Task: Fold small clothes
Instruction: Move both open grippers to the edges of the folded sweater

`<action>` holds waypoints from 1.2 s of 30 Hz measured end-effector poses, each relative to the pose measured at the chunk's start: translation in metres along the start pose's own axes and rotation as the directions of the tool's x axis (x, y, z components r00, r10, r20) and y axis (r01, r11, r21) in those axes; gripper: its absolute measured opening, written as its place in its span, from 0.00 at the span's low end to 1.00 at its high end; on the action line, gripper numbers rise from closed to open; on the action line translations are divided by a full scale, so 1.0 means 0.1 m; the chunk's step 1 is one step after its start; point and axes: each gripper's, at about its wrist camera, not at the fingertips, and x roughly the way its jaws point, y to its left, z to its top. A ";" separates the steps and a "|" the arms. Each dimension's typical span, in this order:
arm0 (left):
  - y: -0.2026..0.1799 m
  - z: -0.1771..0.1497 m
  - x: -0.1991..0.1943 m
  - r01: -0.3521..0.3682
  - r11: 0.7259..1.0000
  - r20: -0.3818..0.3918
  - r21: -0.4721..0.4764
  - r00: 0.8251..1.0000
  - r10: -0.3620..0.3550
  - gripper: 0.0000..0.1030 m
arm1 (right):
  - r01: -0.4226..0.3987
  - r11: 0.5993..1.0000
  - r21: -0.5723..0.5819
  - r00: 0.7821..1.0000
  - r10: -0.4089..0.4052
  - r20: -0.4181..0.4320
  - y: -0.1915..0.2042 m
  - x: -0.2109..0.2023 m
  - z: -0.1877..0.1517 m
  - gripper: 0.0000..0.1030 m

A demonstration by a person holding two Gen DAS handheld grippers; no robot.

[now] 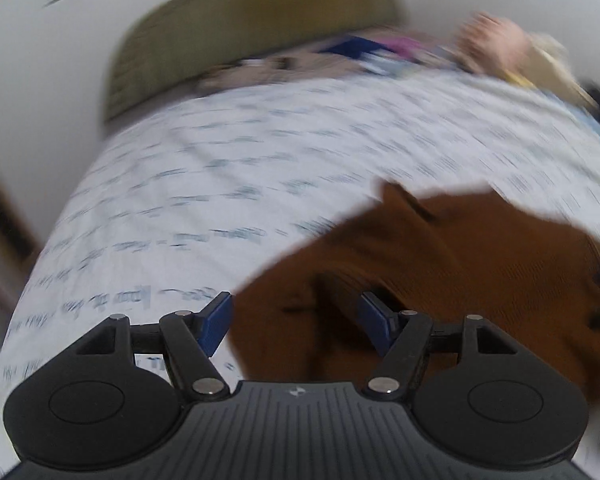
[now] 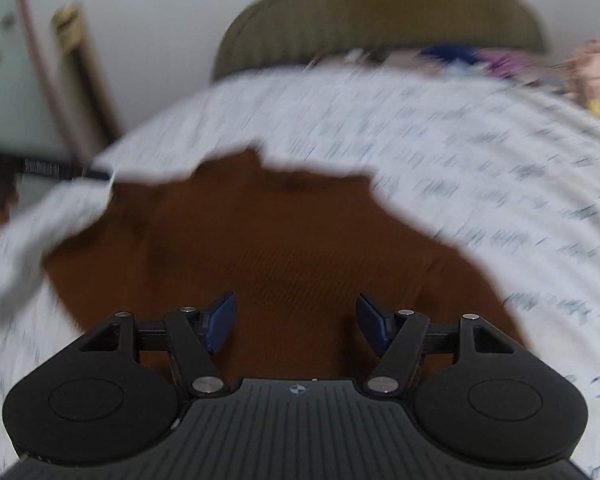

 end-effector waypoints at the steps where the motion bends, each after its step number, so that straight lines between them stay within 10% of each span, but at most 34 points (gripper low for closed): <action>1: -0.07 -0.04 -0.01 0.037 0.997 -0.003 0.066 0.999 -0.036 0.67 | -0.012 1.000 -0.022 0.999 0.012 -0.033 0.04 0.05 -0.03 0.64; 7: -0.50 -0.07 0.31 -0.046 0.969 0.006 0.243 0.999 0.046 0.67 | -0.018 1.000 -0.004 0.998 0.017 -0.058 0.06 0.36 0.11 0.65; 12: -0.38 0.25 0.65 -0.258 0.961 0.039 0.094 0.966 0.256 0.67 | 0.101 0.976 0.193 0.990 -0.118 0.081 -0.28 0.51 0.43 0.66; 18: 0.04 0.36 0.68 -0.328 0.937 -0.030 -0.118 0.945 0.327 0.67 | 0.162 0.946 0.281 0.947 -0.229 0.224 -0.34 0.28 0.48 0.78; 26: 0.01 -0.03 0.43 -0.263 0.960 -0.032 -0.094 0.965 0.261 0.67 | 0.110 0.987 0.116 0.988 -0.121 0.091 -0.13 0.36 0.32 0.87; 30: 0.04 -0.31 0.36 -0.209 0.973 -0.063 -0.096 0.977 0.204 0.67 | 0.240 0.971 0.006 0.971 -0.239 -0.016 0.03 0.57 0.14 0.90; 36: 0.21 -0.62 0.17 -0.069 0.986 -0.069 -0.150 0.996 0.059 0.66 | 0.231 0.971 0.055 0.971 -0.233 0.048 0.08 0.33 0.00 0.99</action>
